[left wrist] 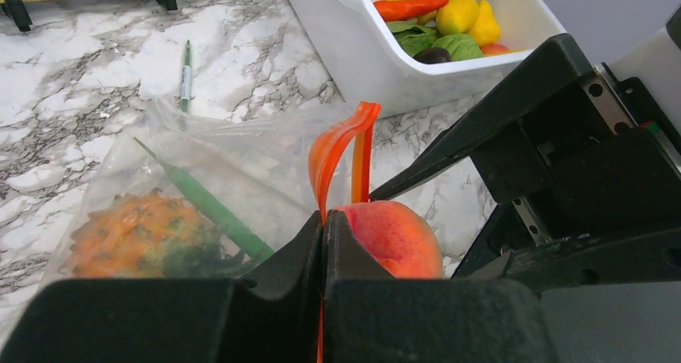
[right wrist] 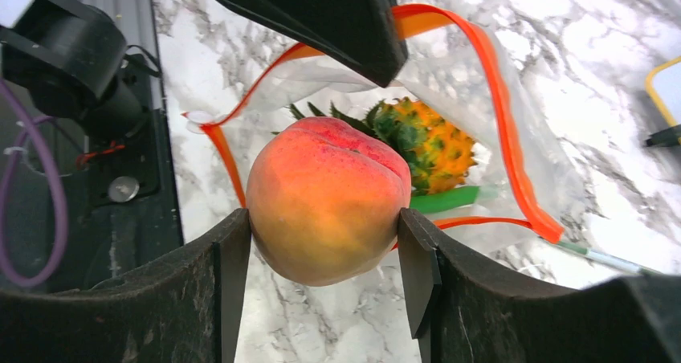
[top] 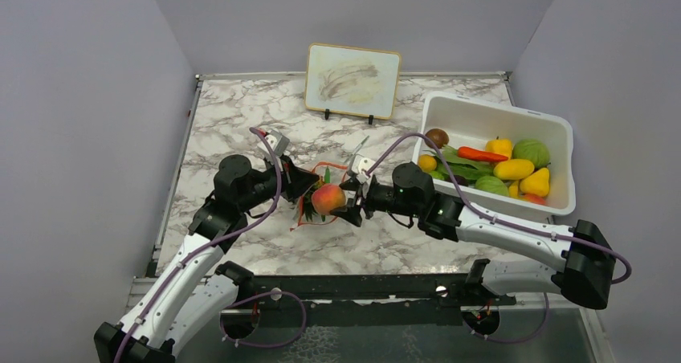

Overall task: Place the food in the zip-top bag and seal the zipper
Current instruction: Place the fake fruit in the zipper food storage bag.

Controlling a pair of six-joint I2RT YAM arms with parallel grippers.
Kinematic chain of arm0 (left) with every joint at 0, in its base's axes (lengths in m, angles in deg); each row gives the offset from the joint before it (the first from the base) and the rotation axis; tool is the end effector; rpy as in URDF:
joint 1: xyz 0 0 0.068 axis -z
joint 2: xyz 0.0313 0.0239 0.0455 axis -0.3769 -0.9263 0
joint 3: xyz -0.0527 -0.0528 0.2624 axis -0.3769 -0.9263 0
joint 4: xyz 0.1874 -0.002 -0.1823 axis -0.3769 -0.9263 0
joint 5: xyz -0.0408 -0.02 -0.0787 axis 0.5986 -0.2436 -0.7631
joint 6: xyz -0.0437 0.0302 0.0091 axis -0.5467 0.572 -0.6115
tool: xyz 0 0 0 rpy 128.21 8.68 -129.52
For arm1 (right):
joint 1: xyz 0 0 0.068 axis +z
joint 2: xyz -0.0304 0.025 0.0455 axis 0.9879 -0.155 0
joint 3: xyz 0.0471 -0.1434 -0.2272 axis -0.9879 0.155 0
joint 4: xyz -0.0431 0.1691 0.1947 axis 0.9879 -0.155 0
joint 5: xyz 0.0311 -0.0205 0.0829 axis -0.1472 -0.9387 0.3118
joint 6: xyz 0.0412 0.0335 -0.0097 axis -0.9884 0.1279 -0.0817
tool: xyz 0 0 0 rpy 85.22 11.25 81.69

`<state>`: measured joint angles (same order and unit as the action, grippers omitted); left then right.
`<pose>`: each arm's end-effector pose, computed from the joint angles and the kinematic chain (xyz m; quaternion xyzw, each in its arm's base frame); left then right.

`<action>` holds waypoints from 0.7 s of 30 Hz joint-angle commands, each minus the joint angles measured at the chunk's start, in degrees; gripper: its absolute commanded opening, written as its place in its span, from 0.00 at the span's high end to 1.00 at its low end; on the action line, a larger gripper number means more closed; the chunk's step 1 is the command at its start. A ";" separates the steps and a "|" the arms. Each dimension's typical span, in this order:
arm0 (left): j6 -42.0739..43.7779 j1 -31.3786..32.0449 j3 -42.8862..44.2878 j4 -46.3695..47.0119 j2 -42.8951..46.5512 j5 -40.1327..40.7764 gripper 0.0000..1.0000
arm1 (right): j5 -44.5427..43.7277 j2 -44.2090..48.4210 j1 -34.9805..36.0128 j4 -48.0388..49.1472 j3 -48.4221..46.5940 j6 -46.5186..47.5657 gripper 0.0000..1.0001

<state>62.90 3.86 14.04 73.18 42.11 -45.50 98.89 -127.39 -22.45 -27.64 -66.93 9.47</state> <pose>0.1504 -0.0911 0.3129 0.1684 0.7433 -0.4182 0.4944 0.1352 0.2382 0.2843 -0.4662 0.6470 0.3651 0.4804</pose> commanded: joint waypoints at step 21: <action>0.44 0.03 -0.62 2.72 1.70 -4.01 1.00 | -15.87 -4.78 0.74 7.35 -0.50 11.89 0.50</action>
<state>63.11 3.86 13.99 73.25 43.00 -47.01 86.96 -131.34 -22.15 -21.74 -65.68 19.44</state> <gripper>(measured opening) 0.016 0.609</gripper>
